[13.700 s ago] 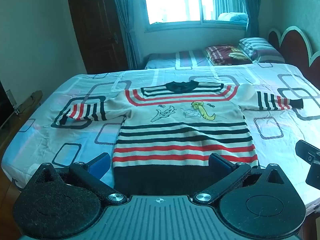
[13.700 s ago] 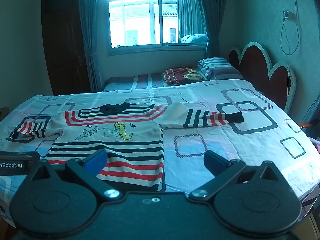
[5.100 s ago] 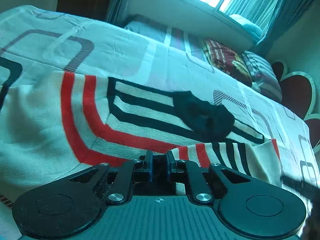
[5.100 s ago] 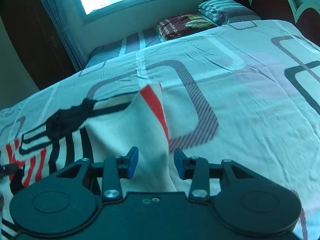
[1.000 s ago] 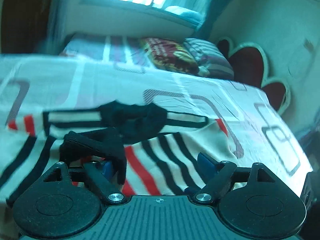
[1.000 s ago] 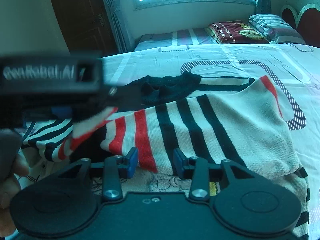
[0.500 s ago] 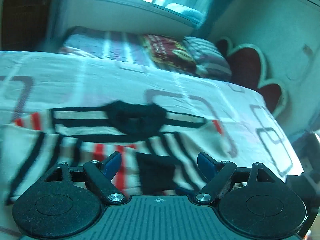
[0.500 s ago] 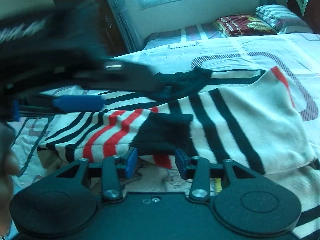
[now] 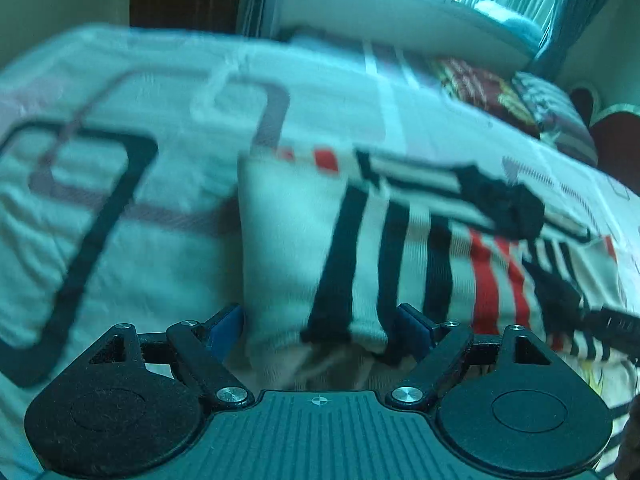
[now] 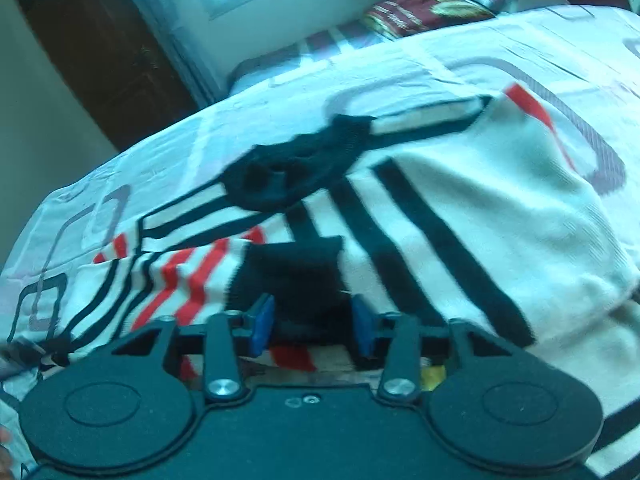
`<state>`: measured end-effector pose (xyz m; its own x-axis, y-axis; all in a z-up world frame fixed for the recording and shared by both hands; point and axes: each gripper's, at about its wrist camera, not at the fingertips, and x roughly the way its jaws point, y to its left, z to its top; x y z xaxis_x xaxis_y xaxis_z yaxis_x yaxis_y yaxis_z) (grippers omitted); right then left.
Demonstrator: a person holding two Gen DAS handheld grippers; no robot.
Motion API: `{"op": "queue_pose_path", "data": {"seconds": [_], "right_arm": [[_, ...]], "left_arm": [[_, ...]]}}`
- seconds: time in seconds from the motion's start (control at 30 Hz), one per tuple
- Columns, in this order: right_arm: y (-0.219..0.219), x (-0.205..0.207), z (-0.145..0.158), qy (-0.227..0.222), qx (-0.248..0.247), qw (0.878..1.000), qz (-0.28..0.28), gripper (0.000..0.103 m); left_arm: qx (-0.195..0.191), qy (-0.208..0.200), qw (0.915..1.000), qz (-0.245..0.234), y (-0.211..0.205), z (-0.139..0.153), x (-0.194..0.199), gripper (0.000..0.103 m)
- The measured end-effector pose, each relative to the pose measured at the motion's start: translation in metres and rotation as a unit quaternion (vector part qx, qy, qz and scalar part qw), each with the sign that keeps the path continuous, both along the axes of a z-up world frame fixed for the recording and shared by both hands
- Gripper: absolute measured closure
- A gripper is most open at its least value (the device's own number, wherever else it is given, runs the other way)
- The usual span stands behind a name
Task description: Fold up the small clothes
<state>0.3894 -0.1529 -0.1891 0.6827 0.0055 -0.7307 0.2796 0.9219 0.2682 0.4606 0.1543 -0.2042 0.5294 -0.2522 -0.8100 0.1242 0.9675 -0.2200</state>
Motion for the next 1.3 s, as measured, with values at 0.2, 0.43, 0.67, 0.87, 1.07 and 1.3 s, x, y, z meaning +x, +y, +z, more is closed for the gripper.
{"op": "queue_pose_path", "data": {"seconds": [0.2,0.43,0.67,0.87,1.07,1.3], "right_arm": [[0.009,-0.003,0.016,-0.029,-0.036,0.999,0.019,0.093],[-0.008,-0.007,0.051,-0.086,-0.105,0.991,-0.003,0.093],[-0.043,-0.005,0.04,-0.053,-0.145,0.987,-0.05,0.093],[-0.062,-0.01,-0.007,0.022,-0.124,0.99,-0.059,0.091],[-0.064,-0.017,-0.001,0.012,-0.105,0.992,-0.064,0.077],[-0.058,-0.02,-0.005,0.033,-0.145,0.988,-0.039,0.08]], "left_arm": [[-0.014,-0.012,0.9997,0.014,0.009,-0.008,-0.006,0.021],[0.019,-0.06,0.998,-0.006,0.009,0.007,-0.018,0.021],[0.04,-0.064,0.9969,-0.021,-0.007,0.008,-0.026,0.021],[0.037,-0.045,0.9982,-0.014,-0.009,0.0,-0.028,0.021],[0.012,-0.081,0.9965,-0.014,-0.017,0.024,-0.022,0.021],[0.039,-0.019,0.9987,-0.024,-0.035,-0.008,0.004,0.021]]}}
